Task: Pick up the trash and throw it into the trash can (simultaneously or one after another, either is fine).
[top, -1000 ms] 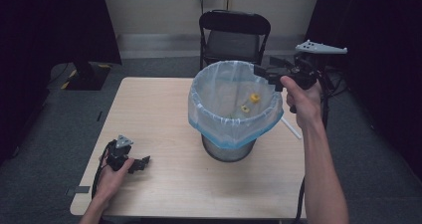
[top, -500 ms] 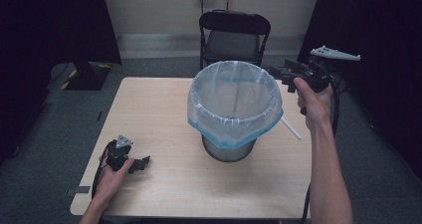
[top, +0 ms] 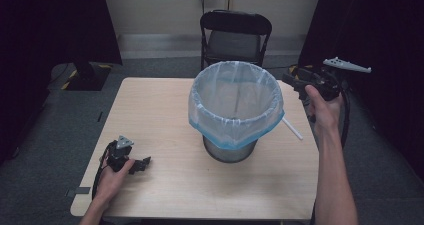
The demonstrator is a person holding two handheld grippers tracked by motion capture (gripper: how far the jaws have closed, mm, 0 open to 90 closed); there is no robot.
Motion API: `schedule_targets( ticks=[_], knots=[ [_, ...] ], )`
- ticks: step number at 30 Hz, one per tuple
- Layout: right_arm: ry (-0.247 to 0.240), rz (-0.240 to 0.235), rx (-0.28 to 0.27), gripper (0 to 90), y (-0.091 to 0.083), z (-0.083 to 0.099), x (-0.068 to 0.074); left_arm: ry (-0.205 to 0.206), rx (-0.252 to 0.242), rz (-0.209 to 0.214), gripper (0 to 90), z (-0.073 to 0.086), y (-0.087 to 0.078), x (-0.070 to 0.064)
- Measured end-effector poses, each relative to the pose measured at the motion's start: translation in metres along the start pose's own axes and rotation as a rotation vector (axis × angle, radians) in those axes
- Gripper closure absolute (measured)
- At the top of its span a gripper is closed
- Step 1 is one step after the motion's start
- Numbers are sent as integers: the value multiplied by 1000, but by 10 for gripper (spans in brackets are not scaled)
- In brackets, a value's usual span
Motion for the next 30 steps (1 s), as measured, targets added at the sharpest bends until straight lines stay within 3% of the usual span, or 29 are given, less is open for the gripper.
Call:
schedule_targets(
  ticks=[9,13,14,19,23,30],
  knots=[
    [23,65,46,258,-2,28,-24,-4,1,4,1,0,0,0],
    [14,101,99,261,0,47,-34,1,4,4,0,0,0,0],
    [22,113,124,262,1,59,-40,-1,3,4,0,0,0,0],
    [56,120,157,281,3,82,-52,2,4,4,0,0,0,0],
    [40,159,207,324,5,100,-60,4,4,5,0,0,0,0],
    [61,165,251,348,10,129,-68,6,6,4,0,0,0,1]
  ],
)
Point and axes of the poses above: each handheld gripper's, and its own axes: y roughly forward along the jaws, z roughly out of its underside, x roughly to its left, the point moved 7 cm from there along y, roughly forward along the jaws, and after that the axes turned 9 degrees about -y, right-handed, at the moved point
